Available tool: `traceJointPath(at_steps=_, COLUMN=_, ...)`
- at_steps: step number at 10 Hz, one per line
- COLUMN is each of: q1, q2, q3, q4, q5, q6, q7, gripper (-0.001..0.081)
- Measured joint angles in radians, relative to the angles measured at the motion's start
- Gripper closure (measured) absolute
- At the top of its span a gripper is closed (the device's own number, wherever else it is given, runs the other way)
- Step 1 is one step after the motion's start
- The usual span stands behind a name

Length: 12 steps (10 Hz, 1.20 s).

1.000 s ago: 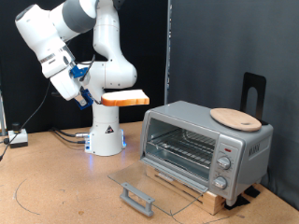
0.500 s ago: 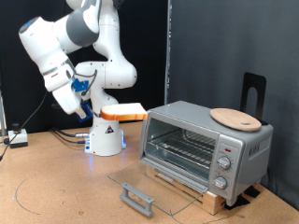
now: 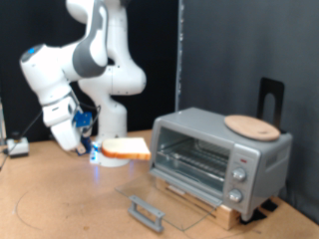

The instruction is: Make a piece of toast with the oven

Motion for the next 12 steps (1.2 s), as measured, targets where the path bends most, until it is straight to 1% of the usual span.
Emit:
traceJointPath(at_steps=3, q1=0.032, q2=0.094, q3=0.007, q4=0.009, q5=0.082, q6=0.086, q7=-0.047, gripper=0.0412)
traceJointPath(at_steps=5, q1=0.058, q2=0.124, q3=0.035, q4=0.016, q5=0.105, q6=0.123, q7=-0.049, gripper=0.0412)
traceJointPath(at_steps=9, q1=0.116, q2=0.121, q3=0.117, q4=0.006, q5=0.131, q6=0.188, q7=-0.039, gripper=0.0412)
traceJointPath(at_steps=12, q1=0.149, q2=0.073, q3=0.175, q4=-0.030, q5=0.154, q6=0.208, q7=-0.023, gripper=0.0412)
